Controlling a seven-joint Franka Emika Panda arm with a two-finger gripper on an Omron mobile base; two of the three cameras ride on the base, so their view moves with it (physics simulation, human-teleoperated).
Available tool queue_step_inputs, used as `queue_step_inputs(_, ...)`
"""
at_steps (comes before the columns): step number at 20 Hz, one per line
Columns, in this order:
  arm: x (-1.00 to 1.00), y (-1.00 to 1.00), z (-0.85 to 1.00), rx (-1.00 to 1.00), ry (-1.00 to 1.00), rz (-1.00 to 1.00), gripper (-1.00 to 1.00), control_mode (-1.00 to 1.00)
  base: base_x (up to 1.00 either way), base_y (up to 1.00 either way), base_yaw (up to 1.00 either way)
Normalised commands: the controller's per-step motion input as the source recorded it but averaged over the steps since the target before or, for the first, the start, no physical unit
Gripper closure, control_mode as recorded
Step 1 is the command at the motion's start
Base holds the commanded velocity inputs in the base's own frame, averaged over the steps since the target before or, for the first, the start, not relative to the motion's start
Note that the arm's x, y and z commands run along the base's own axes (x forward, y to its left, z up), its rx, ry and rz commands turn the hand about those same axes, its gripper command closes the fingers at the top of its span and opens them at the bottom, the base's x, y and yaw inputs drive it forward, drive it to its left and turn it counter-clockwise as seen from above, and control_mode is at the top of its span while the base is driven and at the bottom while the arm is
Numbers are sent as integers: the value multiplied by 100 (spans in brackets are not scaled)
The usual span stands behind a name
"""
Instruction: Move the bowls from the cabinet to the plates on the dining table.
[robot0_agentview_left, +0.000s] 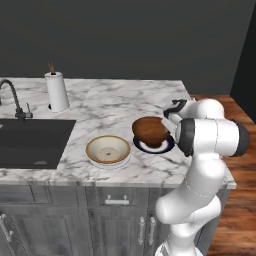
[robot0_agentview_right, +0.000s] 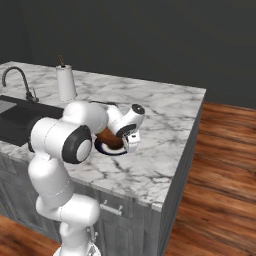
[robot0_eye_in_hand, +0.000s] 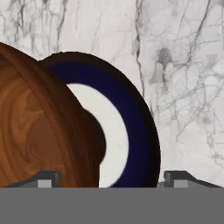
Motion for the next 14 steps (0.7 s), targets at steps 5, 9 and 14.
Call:
queue_step_inputs(5,-14,-8,34,2,-3,0,-100,-100,0,0,0)
queue_step_inputs(9,-5,-4,49,1,-8,0,-100,-100,0,0,0)
queue_step_inputs(14,-4,0,55,0,-5,0,-100,-100,0,0,0)
